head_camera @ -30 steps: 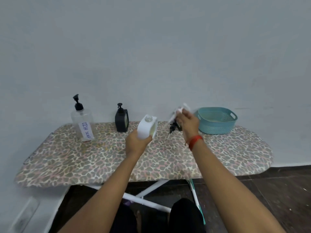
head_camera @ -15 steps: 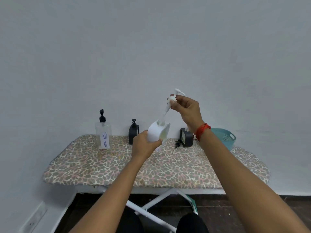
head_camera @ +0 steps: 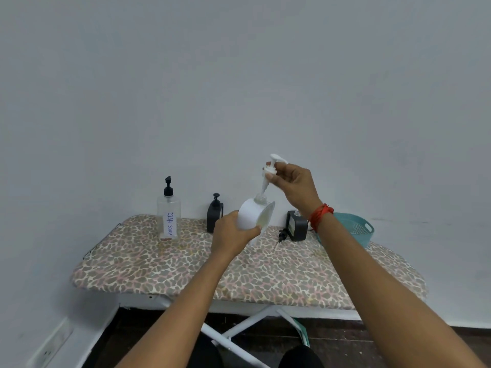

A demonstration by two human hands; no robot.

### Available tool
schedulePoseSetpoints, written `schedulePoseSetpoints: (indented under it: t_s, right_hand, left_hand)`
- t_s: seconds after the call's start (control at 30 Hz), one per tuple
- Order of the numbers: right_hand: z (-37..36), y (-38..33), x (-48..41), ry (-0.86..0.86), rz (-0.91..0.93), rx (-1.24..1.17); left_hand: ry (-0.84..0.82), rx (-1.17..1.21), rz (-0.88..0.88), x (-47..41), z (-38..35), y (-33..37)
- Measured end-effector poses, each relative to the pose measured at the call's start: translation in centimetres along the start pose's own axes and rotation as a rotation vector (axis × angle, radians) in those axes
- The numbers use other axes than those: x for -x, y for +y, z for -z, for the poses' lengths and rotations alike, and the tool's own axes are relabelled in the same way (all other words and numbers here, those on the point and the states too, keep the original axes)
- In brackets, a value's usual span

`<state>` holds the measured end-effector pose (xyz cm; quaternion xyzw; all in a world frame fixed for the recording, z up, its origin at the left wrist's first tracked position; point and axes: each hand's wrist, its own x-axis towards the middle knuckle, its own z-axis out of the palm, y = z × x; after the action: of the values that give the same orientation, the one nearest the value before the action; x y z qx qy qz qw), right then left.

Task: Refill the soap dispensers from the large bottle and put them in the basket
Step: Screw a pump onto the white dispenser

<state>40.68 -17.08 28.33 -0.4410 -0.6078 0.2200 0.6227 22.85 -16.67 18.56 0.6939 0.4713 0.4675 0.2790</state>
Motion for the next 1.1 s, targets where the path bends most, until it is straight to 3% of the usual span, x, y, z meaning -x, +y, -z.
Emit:
schedulePoseSetpoints:
  t_s: [0.27,0.5,0.8,0.97,1.1]
  right_hand:
    - [-1.4,2.0,1.9,-0.008,-0.038,0.163]
    - [-3.5,0.8,2.1,0.169,-0.14,0.256]
    - [0.1,-1.4,0.3,-0.185,-0.115,0.045]
    - [-0.7,-2.8,-1.4,-0.093,-0.101,0.095]
    - [-2.9,-4.5,-2.8,0.065,-0.085,0.301]
  left_hand:
    - [0.066,0.008,-0.036,-0.4,0.9,1.5]
    - [0.053,0.078,-0.06,0.0,0.4,1.7]
    - [0.036,0.172,-0.042,-1.5,1.9,2.0]
    - [0.052,0.151,-0.07,-2.7,2.7,3.8]
    - [0.037,0.115,-0.124,-3.9,3.2,5.5]
